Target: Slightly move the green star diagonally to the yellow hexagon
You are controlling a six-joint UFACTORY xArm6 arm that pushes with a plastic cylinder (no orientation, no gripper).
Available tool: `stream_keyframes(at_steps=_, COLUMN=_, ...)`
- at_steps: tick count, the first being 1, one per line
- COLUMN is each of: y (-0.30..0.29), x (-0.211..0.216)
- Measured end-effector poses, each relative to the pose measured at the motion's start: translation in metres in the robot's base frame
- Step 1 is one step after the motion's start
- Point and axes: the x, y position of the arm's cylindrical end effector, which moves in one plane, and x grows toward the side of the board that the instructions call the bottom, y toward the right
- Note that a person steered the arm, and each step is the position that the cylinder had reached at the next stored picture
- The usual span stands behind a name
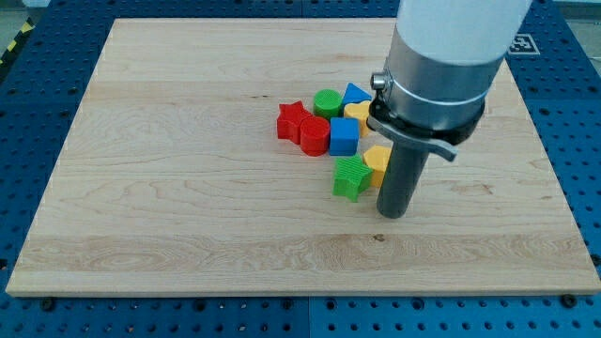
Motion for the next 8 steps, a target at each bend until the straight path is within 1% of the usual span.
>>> stream_keyframes(at_steps=1, y=-0.004, x=-0.022)
stream_keyframes(at_steps=2, y=-0.005, x=-0.033)
stream_keyframes(at_steps=4, y=0.013, x=0.004)
stream_keyframes(at_steps=6, y=-0.010, x=0.003)
stream_keyframes(at_steps=8, y=-0.016, x=-0.026)
